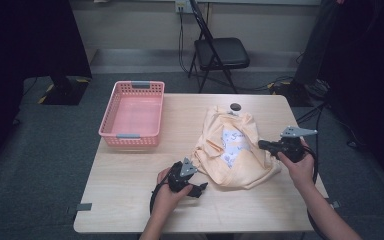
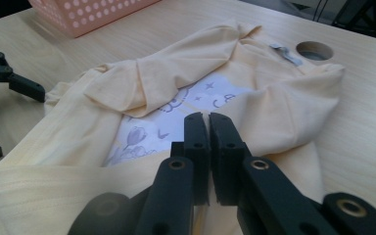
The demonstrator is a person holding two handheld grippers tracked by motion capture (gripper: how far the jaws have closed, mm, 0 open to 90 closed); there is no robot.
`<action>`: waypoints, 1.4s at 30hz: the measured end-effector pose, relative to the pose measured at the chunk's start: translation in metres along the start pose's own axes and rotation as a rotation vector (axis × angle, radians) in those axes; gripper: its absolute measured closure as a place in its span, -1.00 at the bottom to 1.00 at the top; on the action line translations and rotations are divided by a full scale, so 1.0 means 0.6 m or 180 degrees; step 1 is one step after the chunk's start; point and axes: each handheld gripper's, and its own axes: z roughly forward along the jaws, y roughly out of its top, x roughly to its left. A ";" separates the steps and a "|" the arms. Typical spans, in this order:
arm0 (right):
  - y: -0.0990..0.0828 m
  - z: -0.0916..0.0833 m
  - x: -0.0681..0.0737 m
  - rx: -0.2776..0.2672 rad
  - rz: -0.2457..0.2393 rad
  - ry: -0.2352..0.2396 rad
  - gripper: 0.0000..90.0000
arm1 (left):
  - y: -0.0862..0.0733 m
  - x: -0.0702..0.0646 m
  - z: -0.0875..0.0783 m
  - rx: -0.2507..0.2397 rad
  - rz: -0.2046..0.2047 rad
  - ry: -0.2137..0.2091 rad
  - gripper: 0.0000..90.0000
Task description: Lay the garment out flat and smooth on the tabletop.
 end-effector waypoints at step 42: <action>-0.013 -0.056 -0.124 0.0081 0.0206 -0.0650 -0.36 | 0.000 0.000 0.000 0.0002 0.0000 -0.0001 -0.68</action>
